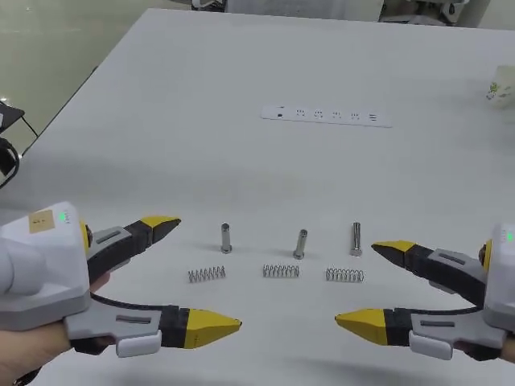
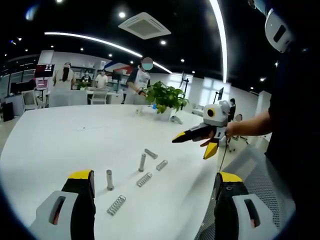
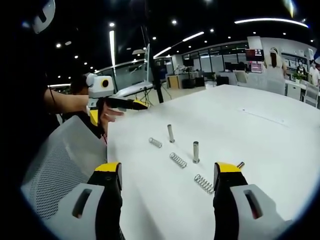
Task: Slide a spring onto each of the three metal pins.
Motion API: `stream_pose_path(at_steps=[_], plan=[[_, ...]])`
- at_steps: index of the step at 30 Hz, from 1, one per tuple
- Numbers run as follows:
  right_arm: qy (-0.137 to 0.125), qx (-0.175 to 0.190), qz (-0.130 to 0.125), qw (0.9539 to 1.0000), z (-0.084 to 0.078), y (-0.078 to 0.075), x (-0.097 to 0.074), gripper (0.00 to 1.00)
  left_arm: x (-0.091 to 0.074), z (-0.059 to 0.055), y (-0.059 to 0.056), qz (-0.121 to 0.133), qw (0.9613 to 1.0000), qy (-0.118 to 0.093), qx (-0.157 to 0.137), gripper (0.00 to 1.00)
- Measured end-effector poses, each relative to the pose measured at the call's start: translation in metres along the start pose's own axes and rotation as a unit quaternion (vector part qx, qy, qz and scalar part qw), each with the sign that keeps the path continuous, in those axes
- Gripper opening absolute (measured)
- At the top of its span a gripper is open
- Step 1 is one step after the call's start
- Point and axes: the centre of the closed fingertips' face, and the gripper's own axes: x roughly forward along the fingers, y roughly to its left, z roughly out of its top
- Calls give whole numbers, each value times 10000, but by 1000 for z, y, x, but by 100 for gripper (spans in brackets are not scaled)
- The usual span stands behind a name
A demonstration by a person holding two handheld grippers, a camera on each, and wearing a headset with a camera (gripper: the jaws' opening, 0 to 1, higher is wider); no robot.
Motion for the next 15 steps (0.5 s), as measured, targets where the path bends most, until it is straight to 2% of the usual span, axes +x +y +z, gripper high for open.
stream_pose_path(at_steps=[10,13,15], plan=[[95,-26,43,9999,-2,1,3,74,1,-1,1,36,10000,-24,-39,98],[137,11,35,9999,1,-8,3,71,1,-2,0,36,10000,-15,-62,98],[179,75,29,9998,2,-17,3,66,0,-3,0,54,10000,-11,-32,98]])
